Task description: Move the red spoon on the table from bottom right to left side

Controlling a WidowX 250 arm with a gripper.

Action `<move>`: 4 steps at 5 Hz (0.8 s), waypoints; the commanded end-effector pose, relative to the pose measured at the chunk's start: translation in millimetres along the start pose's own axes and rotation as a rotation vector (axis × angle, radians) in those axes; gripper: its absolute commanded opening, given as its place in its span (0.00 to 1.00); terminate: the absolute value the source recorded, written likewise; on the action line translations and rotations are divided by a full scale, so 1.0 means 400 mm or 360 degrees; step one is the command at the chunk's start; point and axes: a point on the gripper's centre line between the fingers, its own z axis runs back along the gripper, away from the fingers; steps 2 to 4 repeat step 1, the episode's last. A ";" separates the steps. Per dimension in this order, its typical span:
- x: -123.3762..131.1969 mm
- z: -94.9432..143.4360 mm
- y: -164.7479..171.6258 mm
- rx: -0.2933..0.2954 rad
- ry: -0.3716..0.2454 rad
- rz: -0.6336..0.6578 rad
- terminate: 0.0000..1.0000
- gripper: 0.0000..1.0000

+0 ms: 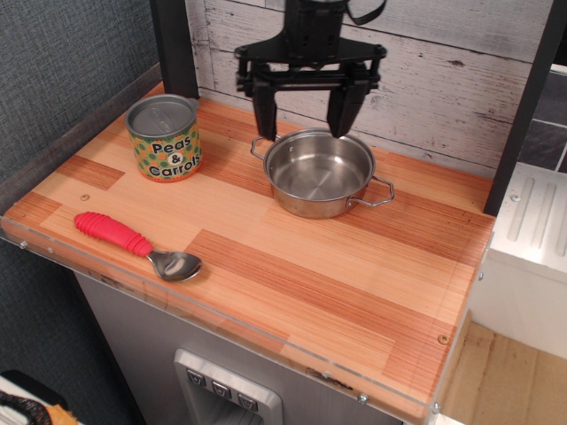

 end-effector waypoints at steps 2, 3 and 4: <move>-0.026 0.037 0.008 -0.0039 -0.0054 -0.0014 1.00 1.00; -0.026 0.037 0.008 -0.0039 -0.0054 -0.0014 1.00 1.00; -0.026 0.037 0.008 -0.0039 -0.0054 -0.0014 1.00 1.00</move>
